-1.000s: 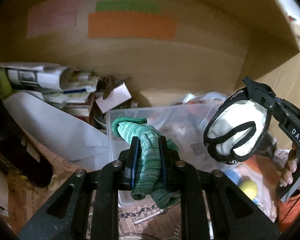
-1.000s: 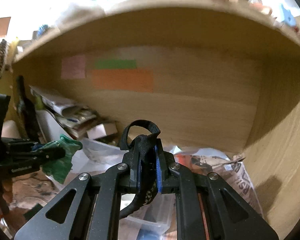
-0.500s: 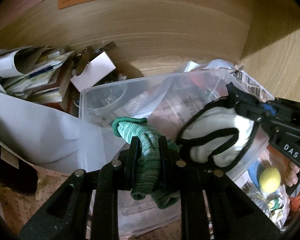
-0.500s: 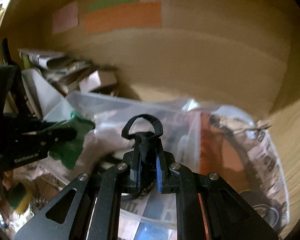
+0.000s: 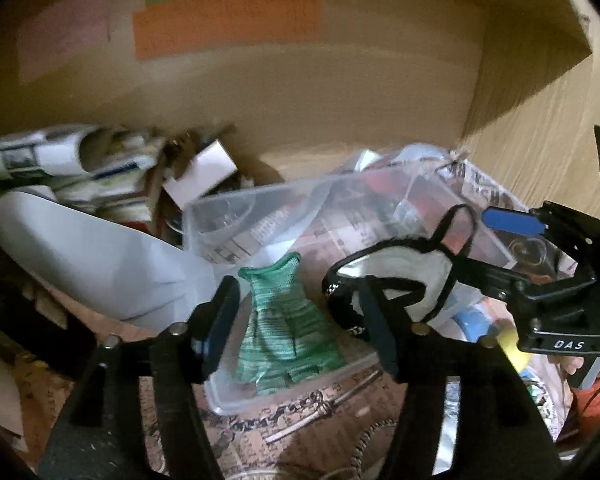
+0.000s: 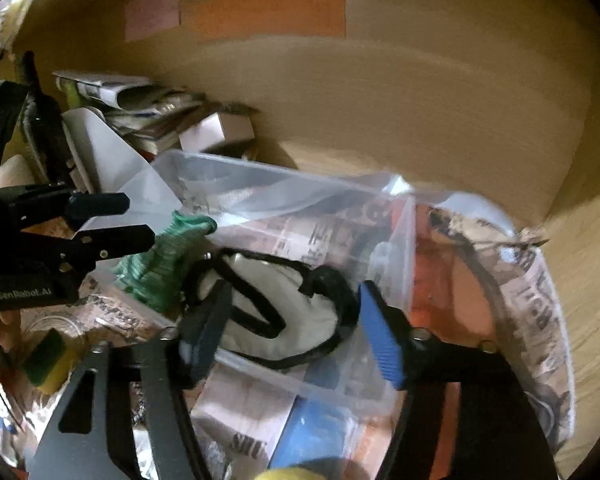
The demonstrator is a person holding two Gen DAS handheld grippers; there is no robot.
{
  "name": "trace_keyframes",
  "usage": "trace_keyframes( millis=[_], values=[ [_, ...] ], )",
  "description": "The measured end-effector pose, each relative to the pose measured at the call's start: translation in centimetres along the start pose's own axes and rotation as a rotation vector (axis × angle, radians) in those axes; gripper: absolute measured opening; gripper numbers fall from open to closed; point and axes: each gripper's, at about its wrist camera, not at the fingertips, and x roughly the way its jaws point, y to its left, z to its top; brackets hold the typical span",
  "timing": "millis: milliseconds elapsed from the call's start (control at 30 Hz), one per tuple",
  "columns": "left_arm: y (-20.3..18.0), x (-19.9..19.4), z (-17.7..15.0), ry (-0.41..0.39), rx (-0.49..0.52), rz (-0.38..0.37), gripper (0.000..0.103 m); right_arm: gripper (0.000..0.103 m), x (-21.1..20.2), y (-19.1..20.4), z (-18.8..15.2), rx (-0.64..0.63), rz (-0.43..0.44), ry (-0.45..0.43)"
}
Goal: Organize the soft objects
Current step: 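Lower sock and mask into the clear plastic box and open both tools, then grasp the green sponge with the left tool while the right tool grasps the yellow ball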
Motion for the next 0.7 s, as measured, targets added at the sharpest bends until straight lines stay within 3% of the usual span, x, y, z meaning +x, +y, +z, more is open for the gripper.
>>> trace_keyframes(
  millis=[133, 200, 267, 367, 500, 700],
  values=[
    [0.1, -3.0, -0.2, -0.069, -0.023, 0.014, 0.083, 0.083, -2.8, 0.2, 0.0, -0.008, -0.028, -0.073],
    [0.1, -4.7, -0.5, -0.106, -0.037, 0.025, 0.095, 0.083, -4.6, 0.2, -0.2, -0.002, -0.030, -0.122],
    [0.2, -5.8, -0.9, -0.132, -0.052, 0.029, 0.099, 0.088, -5.9, 0.3, -0.4, 0.004, -0.028, -0.154],
    [0.2, -7.5, -1.7, -0.151, -0.067, 0.038, 0.101, 0.102, -7.5, 0.2, -1.0, 0.026, -0.027, -0.202],
    [0.1, -8.6, -3.5, -0.148, -0.073, 0.063, 0.103, 0.103, -8.7, 0.1, -2.2, 0.044, -0.033, -0.221],
    [0.1, -8.3, -6.6, -0.081, -0.085, 0.094, 0.103, 0.103, -8.9, -0.3, -4.8, 0.087, -0.039, -0.185]
  ],
)
